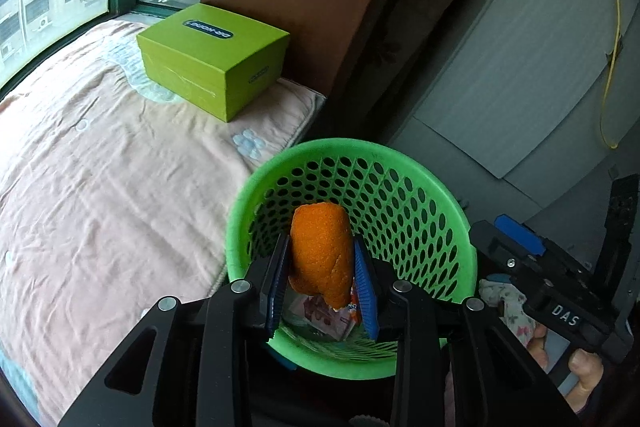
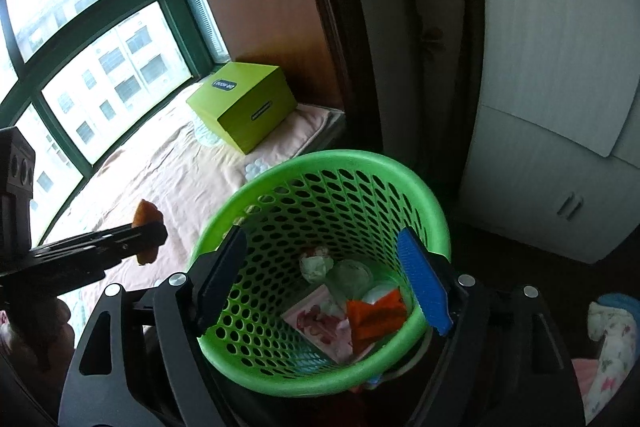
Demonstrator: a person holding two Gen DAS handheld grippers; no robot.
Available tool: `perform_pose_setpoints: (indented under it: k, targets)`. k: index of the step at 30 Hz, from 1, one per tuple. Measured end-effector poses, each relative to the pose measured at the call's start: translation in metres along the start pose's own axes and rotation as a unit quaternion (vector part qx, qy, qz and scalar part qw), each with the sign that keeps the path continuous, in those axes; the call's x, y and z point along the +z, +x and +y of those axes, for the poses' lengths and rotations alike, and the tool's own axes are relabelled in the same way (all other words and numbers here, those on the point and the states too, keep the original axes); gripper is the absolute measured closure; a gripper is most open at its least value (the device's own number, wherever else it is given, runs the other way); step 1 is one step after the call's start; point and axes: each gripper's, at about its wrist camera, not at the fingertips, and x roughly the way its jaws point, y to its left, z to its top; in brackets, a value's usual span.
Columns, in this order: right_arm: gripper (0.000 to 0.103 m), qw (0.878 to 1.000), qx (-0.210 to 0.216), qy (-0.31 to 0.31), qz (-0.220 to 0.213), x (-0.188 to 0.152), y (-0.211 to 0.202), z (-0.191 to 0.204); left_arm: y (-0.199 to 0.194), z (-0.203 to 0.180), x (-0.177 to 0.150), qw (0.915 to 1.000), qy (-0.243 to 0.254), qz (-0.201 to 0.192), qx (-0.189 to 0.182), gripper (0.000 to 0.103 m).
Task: Collect trash
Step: 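Open the left tool to drop the orange peel into the basket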
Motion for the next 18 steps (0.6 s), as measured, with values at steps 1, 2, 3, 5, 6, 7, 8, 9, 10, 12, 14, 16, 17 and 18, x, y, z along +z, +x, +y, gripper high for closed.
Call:
perform_pose_setpoints:
  k: [1,2,3,5,6,7,8,9,10,12,14,16,17,18]
  targets:
    - [0.025,1.0,0.0,0.002,0.0,0.0,-0.001,-0.001,0.002,-0.001,0.0,1.0,0.001,0.002,-0.001,0.073]
    - [0.025,1.0,0.001,0.004,-0.001,0.0,-0.002,-0.002,0.003,-0.003,0.0,1.0,0.002,0.003,-0.003,0.073]
    - [0.025,1.0,0.001,0.005,-0.001,0.0,-0.002,-0.003,0.005,-0.005,-0.001,1.0,0.004,0.005,-0.003,0.073]
    - [0.025,1.0,0.0,0.006,-0.002,0.0,-0.003,-0.003,0.007,-0.009,-0.001,0.9999,0.009,0.007,-0.006,0.072]
    - [0.025,1.0,-0.002,0.006,-0.003,-0.001,-0.004,-0.003,0.008,-0.011,-0.002,0.9999,0.011,0.008,-0.007,0.072]
    - [0.024,1.0,-0.001,0.006,-0.003,-0.001,-0.004,-0.004,0.01,-0.013,-0.002,0.9998,0.014,0.01,-0.008,0.07]
    - [0.024,1.0,0.0,0.007,-0.002,-0.002,-0.004,-0.004,0.01,-0.014,-0.003,0.9998,0.014,0.01,-0.008,0.069]
    - [0.024,1.0,0.001,0.008,-0.002,-0.002,-0.004,-0.004,0.011,-0.015,-0.003,0.9998,0.014,0.011,-0.009,0.068]
    - [0.024,1.0,0.0,0.007,-0.002,-0.002,-0.004,-0.004,0.012,-0.015,-0.003,0.9998,0.013,0.012,-0.012,0.066]
    - [0.024,1.0,-0.001,0.007,-0.002,-0.002,-0.004,-0.004,0.012,-0.015,-0.003,0.9998,0.013,0.012,-0.013,0.062]
    - [0.024,1.0,0.001,0.009,-0.003,-0.002,-0.005,-0.005,0.01,-0.015,-0.003,0.9998,0.014,0.008,-0.011,0.056]
    - [0.024,1.0,0.001,0.009,-0.004,-0.002,-0.005,-0.005,0.008,-0.013,-0.003,0.9999,0.011,0.005,-0.006,0.051]
    - [0.024,1.0,0.001,0.008,-0.004,-0.002,-0.005,-0.005,0.006,-0.011,-0.002,1.0,0.009,0.002,-0.003,0.051]
    - [0.024,1.0,0.002,0.008,-0.004,-0.002,-0.006,-0.004,0.005,-0.01,-0.002,1.0,0.007,0.001,-0.001,0.05]
